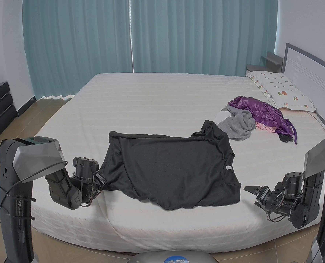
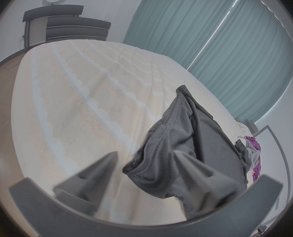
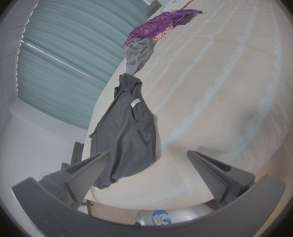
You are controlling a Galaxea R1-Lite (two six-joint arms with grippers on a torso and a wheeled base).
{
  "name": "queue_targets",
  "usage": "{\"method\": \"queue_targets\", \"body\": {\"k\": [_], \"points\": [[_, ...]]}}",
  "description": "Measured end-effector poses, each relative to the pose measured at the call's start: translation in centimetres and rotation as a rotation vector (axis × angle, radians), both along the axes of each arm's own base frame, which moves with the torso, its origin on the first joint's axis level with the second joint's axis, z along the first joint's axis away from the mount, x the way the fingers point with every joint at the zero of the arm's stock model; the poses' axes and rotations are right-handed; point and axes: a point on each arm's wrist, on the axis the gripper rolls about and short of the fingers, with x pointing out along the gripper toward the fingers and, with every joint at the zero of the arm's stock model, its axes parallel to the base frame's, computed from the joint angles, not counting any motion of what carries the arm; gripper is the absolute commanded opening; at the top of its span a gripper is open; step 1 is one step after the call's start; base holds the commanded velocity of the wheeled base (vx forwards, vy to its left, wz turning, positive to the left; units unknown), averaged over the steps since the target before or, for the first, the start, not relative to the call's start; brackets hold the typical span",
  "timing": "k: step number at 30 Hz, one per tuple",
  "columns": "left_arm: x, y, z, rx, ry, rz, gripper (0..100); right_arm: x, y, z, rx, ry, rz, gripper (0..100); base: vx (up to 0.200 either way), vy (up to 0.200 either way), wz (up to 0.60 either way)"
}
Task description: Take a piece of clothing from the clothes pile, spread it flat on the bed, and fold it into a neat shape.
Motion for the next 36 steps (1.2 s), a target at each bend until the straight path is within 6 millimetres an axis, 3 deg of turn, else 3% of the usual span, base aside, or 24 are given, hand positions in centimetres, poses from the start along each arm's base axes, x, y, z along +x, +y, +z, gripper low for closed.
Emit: {"method": "queue_targets", "body": {"k": [9, 16, 22, 30, 31, 36], "points": [[-0.6, 0.5, 0.1, -0.002, 0.014, 0.023, 0, 0.0, 0.0, -0.1, -0.001, 0.003, 0.0, 100, 0.0, 0.0, 0.0], [-2.5, 1.2, 2.2, 0.009, 0.012, 0.029, 0, 0.0, 0.2, 0.0, -0.033, -0.004, -0.024, 100, 0.0, 0.0, 0.0], [-4.4, 1.9, 3.9, 0.076, 0.023, -0.013, 0, 0.2, 1.8, -0.4, -0.107, -0.024, 0.021, 100, 0.0, 0.0, 0.0], [-5.1, 2.8, 4.7, 0.088, 0.02, 0.001, 0, 1.7, 2.8, -1.9, -0.166, -0.053, 0.066, 100, 0.0, 0.0, 0.0], [-5.1, 2.9, 4.8, 0.087, 0.019, 0.002, 0, 2.1, 2.9, -2.0, -0.167, -0.064, 0.066, 0, 0.0, 0.0, 0.0], [-5.1, 2.9, 4.8, 0.088, 0.018, 0.003, 0, 3.7, 3.2, -2.9, -0.184, -0.07, 0.076, 0, 0.0, 0.0, 0.0]]}}
